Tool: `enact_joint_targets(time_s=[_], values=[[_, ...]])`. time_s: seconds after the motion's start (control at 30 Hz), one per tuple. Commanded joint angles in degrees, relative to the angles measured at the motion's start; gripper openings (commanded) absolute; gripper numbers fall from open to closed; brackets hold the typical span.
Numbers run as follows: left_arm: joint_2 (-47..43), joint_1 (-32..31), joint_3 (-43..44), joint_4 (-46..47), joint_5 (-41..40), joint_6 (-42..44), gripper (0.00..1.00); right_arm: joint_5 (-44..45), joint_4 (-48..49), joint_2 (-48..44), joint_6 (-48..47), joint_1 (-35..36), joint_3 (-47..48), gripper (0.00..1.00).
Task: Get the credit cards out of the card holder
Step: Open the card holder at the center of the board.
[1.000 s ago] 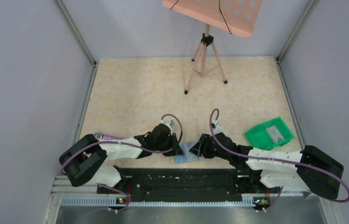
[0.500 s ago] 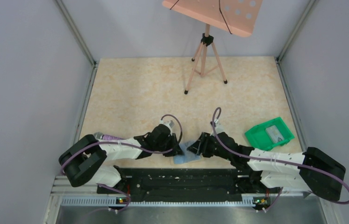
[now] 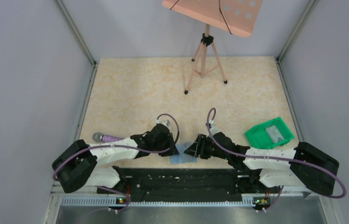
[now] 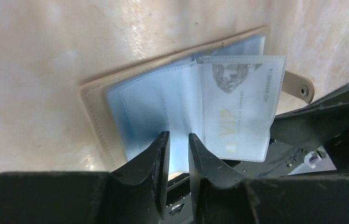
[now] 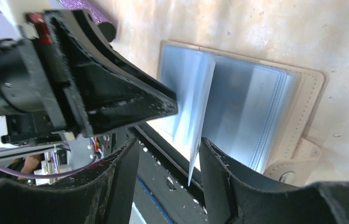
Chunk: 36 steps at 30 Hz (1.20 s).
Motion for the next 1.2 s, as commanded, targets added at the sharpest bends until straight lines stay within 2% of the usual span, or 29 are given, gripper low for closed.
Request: enact_joint_targets(time_s=[0.0,0.33,0.6,0.8,1.17], values=[[-4.1,0.1,4.9,-11.3,-7.0,1.8,0.28,-2.3,3.8,2.4,-0.2,0.1,2.5,0.50],[-9.5,2.1,8.0,-20.1,-13.0,2.0,0.34,-3.7,5.2,4.3,-0.6,0.0,4.5,0.50],[-13.1,7.1,7.4,-22.5,-11.5,4.0,0.38,-6.5,6.0,10.6,-1.7,0.7,7.3,0.50],[-14.9,7.8,7.1,-21.9,-10.2,5.6,0.42,-10.6,11.3,16.9,-0.3,0.8,7.3,0.49],[-14.7,7.9,5.4,-20.1,-8.3,5.5,0.45,-9.1,6.0,12.4,-3.5,0.7,8.7,0.53]])
